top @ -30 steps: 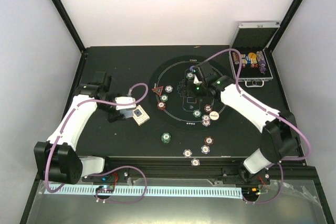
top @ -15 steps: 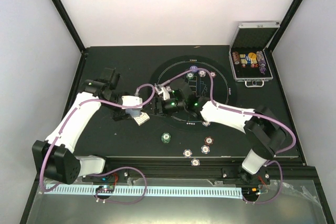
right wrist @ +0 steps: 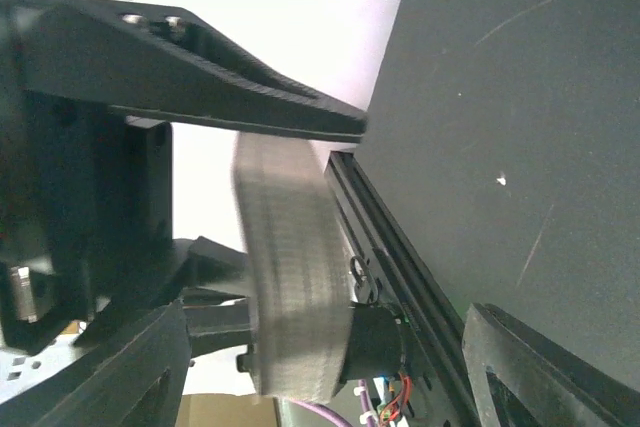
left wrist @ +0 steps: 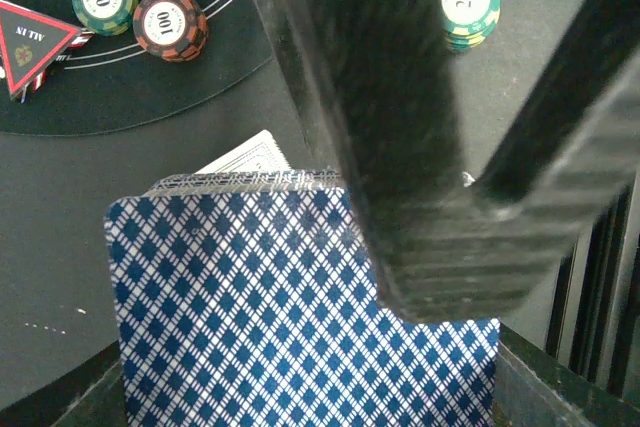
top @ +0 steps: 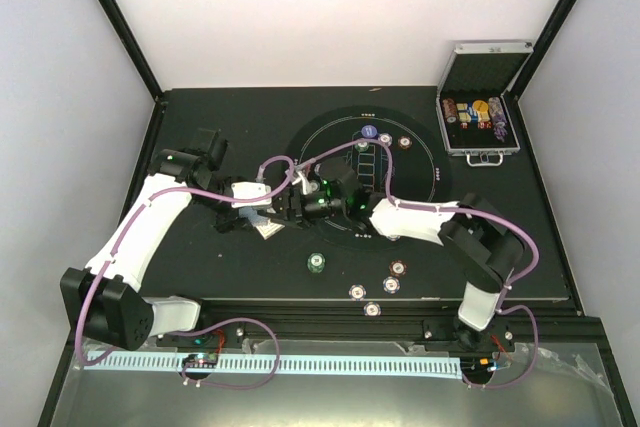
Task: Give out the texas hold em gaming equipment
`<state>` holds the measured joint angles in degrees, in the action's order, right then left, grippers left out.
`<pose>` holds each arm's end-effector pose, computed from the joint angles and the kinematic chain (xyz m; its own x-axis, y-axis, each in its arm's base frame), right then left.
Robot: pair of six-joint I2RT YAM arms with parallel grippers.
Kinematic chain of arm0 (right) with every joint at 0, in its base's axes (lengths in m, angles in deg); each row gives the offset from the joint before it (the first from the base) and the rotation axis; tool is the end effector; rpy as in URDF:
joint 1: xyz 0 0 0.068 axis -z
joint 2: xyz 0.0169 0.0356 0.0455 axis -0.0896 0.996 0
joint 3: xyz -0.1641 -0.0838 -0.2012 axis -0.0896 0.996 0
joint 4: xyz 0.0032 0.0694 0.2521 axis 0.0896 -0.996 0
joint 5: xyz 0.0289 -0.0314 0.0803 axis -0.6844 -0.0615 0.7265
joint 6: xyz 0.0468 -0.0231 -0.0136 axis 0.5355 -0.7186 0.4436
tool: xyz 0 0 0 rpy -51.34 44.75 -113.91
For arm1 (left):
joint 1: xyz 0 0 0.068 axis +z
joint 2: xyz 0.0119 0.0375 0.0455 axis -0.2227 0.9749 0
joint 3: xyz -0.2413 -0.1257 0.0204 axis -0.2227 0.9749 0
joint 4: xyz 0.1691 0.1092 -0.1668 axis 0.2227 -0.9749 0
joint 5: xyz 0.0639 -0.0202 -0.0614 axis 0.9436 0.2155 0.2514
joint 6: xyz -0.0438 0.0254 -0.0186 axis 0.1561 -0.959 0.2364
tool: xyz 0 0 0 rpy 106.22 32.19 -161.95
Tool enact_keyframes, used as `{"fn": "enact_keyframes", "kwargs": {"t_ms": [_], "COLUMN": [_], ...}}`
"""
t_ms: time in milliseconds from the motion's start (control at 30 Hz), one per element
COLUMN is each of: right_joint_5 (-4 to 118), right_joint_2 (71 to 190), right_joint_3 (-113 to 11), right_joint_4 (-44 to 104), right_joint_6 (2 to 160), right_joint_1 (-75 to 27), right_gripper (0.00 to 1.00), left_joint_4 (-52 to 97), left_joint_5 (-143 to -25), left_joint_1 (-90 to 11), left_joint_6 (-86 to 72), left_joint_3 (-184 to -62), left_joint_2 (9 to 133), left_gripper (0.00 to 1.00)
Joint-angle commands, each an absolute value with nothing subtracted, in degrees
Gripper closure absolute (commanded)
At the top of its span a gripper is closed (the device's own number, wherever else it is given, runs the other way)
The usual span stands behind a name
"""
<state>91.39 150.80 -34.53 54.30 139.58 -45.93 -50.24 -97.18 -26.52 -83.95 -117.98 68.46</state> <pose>0.2255 0.3171 0.2205 -0.9722 -0.1205 -0.2006 -0.2230 0.2172 0.9503 0.2084 -0.0639 0.2974 -0.1109 0.9006 -0.4202 0.9852 0.1552 0.0727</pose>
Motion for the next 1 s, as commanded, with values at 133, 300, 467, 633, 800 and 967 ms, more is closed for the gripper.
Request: {"fn": "enact_keyframes", "kwargs": {"t_ms": [133,300,467,633,800,967], "right_joint_5": [94.0,95.18,96.08,96.6,97.14,96.94], "right_joint_2": [156.11,158.95,160.99,162.59,164.32,163.55], "right_joint_3": [-37.49,-39.06,-39.49,-40.58,-39.77,-34.68], "right_joint_4": [60.63,64.37,66.76,66.8,66.28,69.06], "right_joint_6": [143.19,145.4,147.32,147.54,147.06,147.73], "right_joint_1": [-46.7,-47.06,-47.02,-47.07,-46.59,-44.78], "right_gripper": [0.24,0.24,0.24,0.24,0.26,0.29], "left_joint_4": [-52.05,-52.45,-52.44,-52.64,-52.93,-52.71], "left_joint_5": [-100.72,-100.73,-100.6,-100.13,-99.48,-98.54], "left_joint_1": [-27.06,-27.1,-27.1,-27.08,-27.1,-27.11], "left_joint_6": [-83.02,-83.03,-83.02,-83.02,-82.44,-81.89], "left_joint_3": [-120.33,-120.09,-119.82,-119.64,-120.11,-119.91], "left_joint_2": [68.6,68.62,70.32,70.7,70.66,70.31], "left_gripper": [0.98,0.98,0.99,0.98,0.98,0.98]}}
